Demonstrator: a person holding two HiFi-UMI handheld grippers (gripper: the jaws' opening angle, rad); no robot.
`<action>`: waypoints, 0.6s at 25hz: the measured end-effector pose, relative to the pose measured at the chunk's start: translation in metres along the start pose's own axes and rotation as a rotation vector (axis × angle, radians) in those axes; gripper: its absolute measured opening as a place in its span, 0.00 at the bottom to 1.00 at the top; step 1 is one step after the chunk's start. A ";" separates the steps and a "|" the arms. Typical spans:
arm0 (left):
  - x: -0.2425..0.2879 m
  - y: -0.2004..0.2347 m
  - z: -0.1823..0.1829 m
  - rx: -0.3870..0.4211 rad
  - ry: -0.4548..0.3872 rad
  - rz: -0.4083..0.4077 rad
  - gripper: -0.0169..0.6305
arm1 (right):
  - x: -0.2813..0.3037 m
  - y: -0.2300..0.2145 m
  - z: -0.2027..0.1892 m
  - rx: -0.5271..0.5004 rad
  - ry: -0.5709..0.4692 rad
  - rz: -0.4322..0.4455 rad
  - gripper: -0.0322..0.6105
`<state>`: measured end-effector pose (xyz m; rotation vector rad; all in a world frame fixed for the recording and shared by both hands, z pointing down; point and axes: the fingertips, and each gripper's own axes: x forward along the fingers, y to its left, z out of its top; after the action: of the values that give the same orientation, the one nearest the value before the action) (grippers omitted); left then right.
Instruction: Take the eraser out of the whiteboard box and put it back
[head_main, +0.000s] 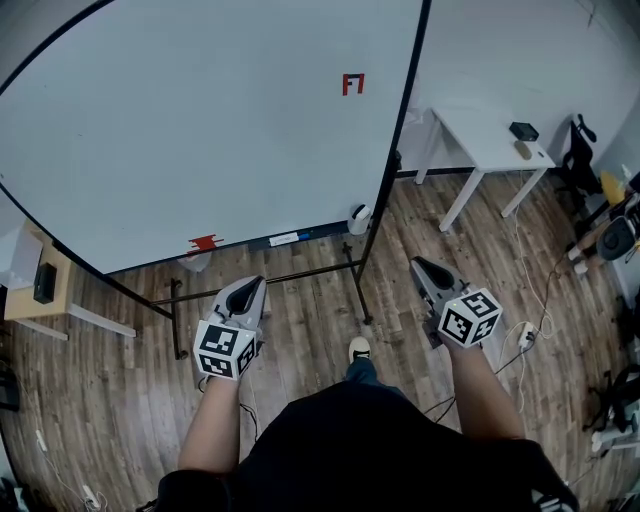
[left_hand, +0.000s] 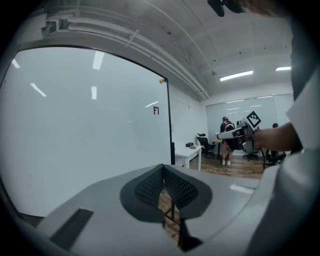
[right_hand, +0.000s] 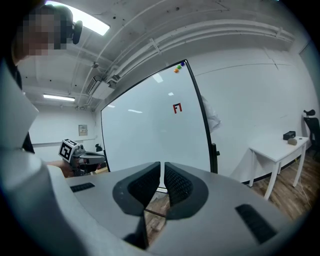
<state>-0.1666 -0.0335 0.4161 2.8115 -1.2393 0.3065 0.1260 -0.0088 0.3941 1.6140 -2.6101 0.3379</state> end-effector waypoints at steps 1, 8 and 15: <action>0.007 0.001 0.000 0.001 0.005 0.002 0.04 | 0.005 -0.006 0.000 0.002 0.002 0.004 0.08; 0.052 0.017 0.001 -0.004 0.033 0.023 0.04 | 0.046 -0.048 0.003 -0.001 0.032 0.032 0.08; 0.096 0.031 0.003 -0.014 0.063 0.039 0.04 | 0.090 -0.086 0.002 0.000 0.076 0.068 0.08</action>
<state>-0.1259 -0.1247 0.4319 2.7465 -1.2801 0.3834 0.1622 -0.1256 0.4198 1.4842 -2.6131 0.3950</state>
